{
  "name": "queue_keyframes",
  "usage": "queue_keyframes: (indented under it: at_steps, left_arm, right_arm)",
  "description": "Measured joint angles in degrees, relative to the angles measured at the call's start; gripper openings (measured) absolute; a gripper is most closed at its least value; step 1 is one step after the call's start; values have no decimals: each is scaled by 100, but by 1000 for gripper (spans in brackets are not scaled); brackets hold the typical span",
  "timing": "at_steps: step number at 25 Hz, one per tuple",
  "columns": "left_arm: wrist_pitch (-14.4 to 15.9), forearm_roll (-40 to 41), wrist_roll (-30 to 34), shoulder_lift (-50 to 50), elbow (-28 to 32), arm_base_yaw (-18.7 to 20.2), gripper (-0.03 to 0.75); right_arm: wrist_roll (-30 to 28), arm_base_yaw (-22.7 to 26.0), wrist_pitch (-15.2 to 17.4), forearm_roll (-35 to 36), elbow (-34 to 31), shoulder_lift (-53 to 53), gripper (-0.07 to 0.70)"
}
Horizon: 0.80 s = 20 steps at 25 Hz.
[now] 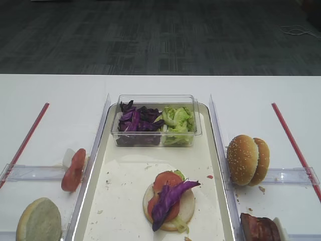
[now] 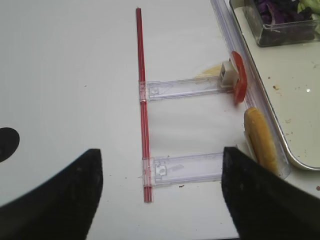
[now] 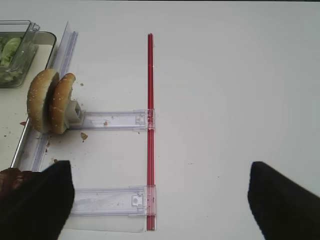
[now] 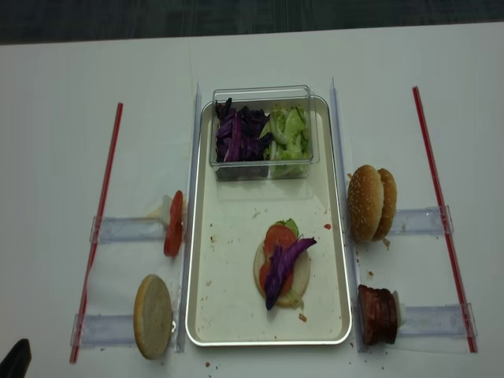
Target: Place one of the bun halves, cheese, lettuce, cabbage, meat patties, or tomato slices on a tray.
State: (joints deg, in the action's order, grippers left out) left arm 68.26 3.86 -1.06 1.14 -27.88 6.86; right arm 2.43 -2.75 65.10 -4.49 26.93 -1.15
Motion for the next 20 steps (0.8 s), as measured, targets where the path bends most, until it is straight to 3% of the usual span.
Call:
queue_keyframes:
  at_steps: [20]
  left_arm:
    - [0, 0, -29, 0, 0, 0, 475]
  right_arm:
    - [24, 0, 0, 0, 0, 0, 692]
